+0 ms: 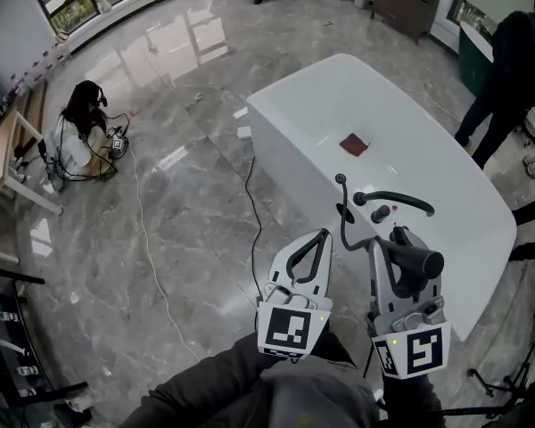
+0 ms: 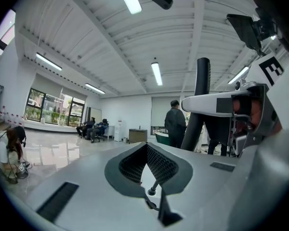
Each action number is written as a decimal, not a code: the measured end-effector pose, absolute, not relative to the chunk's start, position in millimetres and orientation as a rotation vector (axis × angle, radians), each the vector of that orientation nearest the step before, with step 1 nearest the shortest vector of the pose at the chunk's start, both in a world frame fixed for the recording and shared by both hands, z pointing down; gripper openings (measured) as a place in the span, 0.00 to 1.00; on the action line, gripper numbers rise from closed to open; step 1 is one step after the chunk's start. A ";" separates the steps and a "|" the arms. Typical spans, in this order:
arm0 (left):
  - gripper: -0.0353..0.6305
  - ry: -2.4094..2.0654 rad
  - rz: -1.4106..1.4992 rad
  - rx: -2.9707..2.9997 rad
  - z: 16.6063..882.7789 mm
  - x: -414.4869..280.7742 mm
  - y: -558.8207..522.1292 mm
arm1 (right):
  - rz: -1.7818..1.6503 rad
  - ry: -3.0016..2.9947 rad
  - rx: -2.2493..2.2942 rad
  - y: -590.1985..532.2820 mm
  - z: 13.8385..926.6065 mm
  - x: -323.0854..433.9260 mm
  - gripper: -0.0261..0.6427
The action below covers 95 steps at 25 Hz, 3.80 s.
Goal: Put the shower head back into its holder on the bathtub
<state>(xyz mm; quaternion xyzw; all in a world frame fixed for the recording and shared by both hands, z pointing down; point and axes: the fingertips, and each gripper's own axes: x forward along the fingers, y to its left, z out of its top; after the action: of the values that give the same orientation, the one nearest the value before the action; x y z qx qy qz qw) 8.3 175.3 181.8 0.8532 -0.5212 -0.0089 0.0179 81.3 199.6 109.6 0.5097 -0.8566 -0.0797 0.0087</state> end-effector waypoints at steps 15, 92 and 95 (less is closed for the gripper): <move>0.06 -1.621 0.063 2.627 195.0 28.3 104.2 | -0.202 -2.705 1.580 136.8 116.6 101.3 0.23; 0.06 -1.320 -0.064 2.703 190.3 14.4 -220.7 | -0.213 -2.567 1.634 -171.2 76.8 49.0 0.23; 0.06 -1.315 -0.037 2.700 200.7 16.4 -219.2 | -0.145 -2.542 1.650 -169.9 98.1 57.4 0.23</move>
<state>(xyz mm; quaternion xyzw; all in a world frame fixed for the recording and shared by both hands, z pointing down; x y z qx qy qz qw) 16.4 -219.2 200.7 0.8968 -0.4368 -0.0124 0.0693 57.4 -169.9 98.1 0.5430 -0.8367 -0.0477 0.0539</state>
